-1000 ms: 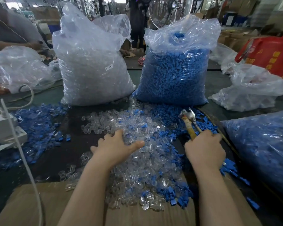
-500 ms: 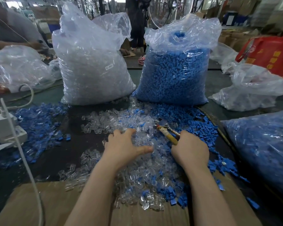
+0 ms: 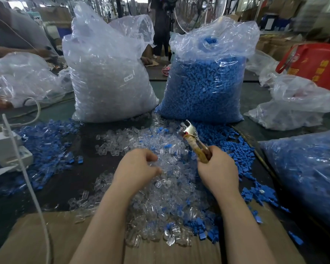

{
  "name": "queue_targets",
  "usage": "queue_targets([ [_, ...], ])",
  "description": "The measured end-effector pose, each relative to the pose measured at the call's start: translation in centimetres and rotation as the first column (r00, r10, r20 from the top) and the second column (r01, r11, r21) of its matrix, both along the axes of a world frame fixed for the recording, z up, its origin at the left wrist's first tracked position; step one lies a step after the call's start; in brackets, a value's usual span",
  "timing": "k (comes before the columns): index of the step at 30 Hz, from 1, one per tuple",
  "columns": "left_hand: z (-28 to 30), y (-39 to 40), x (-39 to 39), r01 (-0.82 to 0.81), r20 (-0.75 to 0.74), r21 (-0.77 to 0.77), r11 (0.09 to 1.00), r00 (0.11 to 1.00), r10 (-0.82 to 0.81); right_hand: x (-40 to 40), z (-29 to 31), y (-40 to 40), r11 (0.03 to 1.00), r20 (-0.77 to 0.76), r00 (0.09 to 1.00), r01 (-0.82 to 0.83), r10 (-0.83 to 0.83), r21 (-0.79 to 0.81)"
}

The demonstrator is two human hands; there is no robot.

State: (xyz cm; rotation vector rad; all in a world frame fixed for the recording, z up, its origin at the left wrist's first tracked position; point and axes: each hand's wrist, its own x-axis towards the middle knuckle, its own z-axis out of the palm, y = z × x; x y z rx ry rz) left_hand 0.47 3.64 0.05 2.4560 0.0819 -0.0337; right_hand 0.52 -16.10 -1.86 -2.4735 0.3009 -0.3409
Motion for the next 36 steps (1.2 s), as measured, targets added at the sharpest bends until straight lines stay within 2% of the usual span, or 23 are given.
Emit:
queue_targets([
  [3,-0.1,-0.2,0.0,0.015,0.014,0.054,0.998,1.0,-0.016,0.0,0.2,0.4,0.996,0.002,0.998,-0.066,0.066,0.055],
  [6,-0.2,0.0,0.0,0.036,0.009,0.054,0.998,0.999,-0.036,-0.3,0.3,0.2,0.998,0.014,0.999,-0.043,0.044,-0.04],
  [10,-0.5,0.2,0.1,0.044,0.016,-0.012,0.999,0.999,-0.044,-0.7,0.7,-1.4,0.954,-0.002,0.988,0.15,-0.156,-0.26],
  [14,-0.7,0.3,0.2,0.058,0.032,-0.041,0.997,0.998,-0.056,-0.9,0.7,-3.1,0.883,-0.001,0.925,0.362,-0.38,-0.298],
  [17,-0.8,0.3,0.2,0.062,0.034,-0.055,0.997,0.998,-0.061,-0.8,0.2,-4.0,0.884,-0.147,0.895,0.368,-0.421,-0.29],
  [20,-0.9,0.2,0.2,0.063,0.031,-0.069,0.996,0.998,-0.061,-0.4,0.2,-4.3,0.915,-0.275,0.884,0.311,-0.377,-0.256],
  [24,-0.8,0.0,0.3,0.058,0.034,-0.059,0.997,0.998,-0.056,0.0,0.9,-3.6,0.953,-0.292,0.914,0.231,-0.282,-0.197],
  [28,-0.9,0.1,0.4,0.07,0.034,-0.041,0.997,0.997,-0.068,0.1,1.1,-2.2,0.991,-0.268,0.961,0.033,-0.067,-0.13],
  [32,-0.9,0.4,0.3,0.064,0.031,-0.047,0.997,0.998,-0.063,0.0,1.2,-0.9,0.97,-0.188,0.961,-0.17,0.201,0.172],
  [36,-0.8,0.6,0.2,0.062,0.028,-0.048,0.997,0.998,-0.061,-0.5,1.6,-0.4,0.881,-0.021,0.962,-0.242,0.273,0.406],
])
